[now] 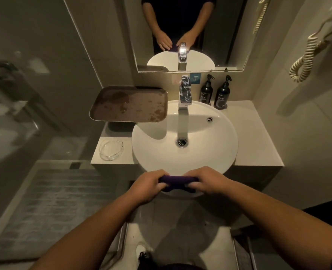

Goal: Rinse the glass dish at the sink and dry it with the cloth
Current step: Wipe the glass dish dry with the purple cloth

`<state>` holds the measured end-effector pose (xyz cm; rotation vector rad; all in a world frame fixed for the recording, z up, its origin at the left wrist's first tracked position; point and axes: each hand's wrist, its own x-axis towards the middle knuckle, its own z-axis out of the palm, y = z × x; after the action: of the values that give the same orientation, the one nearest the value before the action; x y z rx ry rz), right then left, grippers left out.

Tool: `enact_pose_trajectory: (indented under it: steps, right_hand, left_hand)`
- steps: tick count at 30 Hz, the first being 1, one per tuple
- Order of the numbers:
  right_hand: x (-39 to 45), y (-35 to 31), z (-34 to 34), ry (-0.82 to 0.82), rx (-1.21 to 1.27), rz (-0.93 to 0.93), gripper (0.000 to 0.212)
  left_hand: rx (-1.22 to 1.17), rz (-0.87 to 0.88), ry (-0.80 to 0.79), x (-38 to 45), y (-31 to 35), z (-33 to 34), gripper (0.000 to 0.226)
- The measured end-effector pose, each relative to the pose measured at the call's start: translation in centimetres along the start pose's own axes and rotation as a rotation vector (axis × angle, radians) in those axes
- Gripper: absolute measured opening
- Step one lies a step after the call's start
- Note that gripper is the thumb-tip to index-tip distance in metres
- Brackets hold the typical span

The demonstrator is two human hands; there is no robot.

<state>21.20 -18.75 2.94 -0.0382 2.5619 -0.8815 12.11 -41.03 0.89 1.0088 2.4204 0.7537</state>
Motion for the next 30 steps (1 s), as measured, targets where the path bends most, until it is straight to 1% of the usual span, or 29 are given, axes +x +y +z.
enact_pose_trajectory:
  steps: [2,4,7,9,11,13,15,17,19,21,23,26,28,30]
  right_hand:
    - [-0.7,-1.1,-1.9,-0.068,0.215,0.034,0.022]
    - [-0.7,-2.2,-3.0,-0.110,0.378,0.040,0.024]
    - [0.7,-4.0,-3.1,-0.068,0.642,0.036,0.025]
    - [2.3,-5.2,-2.2,-0.052,0.918,0.057,0.024]
    - [4.3,-6.6,-1.2,-0.077,1.171,0.069,0.031]
    - [6.6,-8.0,-0.5,-0.093,1.298,0.075,0.033]
    - [8.8,-9.4,-0.3,-0.078,1.307,0.099,0.030]
    - [11.1,-11.0,-0.6,-0.047,1.194,0.123,0.026]
    - [13.5,-12.6,-1.6,0.019,0.917,0.103,0.020]
    - [16.1,-14.3,-2.9,0.079,0.595,0.039,0.017]
    - [19.1,-15.9,-3.8,0.121,0.325,-0.038,0.019]
    - [23.7,-17.5,-4.0,0.154,-0.145,-0.155,0.025]
    - [27.1,-18.3,-3.3,0.110,-0.462,-0.257,0.029]
    - [30.3,-18.3,-2.1,-0.028,-0.705,-0.327,0.034]
  left_hand:
    - [-0.265,-0.084,0.020,-1.3,0.3,-0.9,0.018]
    - [-0.490,-0.125,0.044,-2.2,0.3,-1.9,0.019]
    - [-0.770,-0.175,0.112,-2.6,-0.5,-3.0,0.027]
    - [-0.887,-0.220,0.160,-2.6,-1.6,-3.7,0.032]
    - [-0.984,-0.249,0.210,-2.5,-3.1,-4.5,0.038]
    - [-1.038,-0.289,0.247,-2.6,-4.9,-5.4,0.039]
    - [-1.088,-0.340,0.281,-2.6,-6.9,-6.2,0.034]
    - [-1.117,-0.377,0.314,-2.4,-8.9,-7.0,0.023]
    - [-1.097,-0.423,0.370,-1.8,-11.0,-8.0,0.012]
    - [-1.040,-0.540,0.460,-0.9,-13.6,-8.8,0.014]
    - [-0.996,-0.681,0.545,0.1,-16.2,-9.5,0.017]
    - [-0.923,-0.808,0.599,1.7,-19.0,-10.1,0.016]
    - [-0.911,-0.840,0.610,2.9,-20.5,-10.5,0.021]
    - [-0.842,-0.853,0.597,4.0,-21.7,-10.7,0.027]
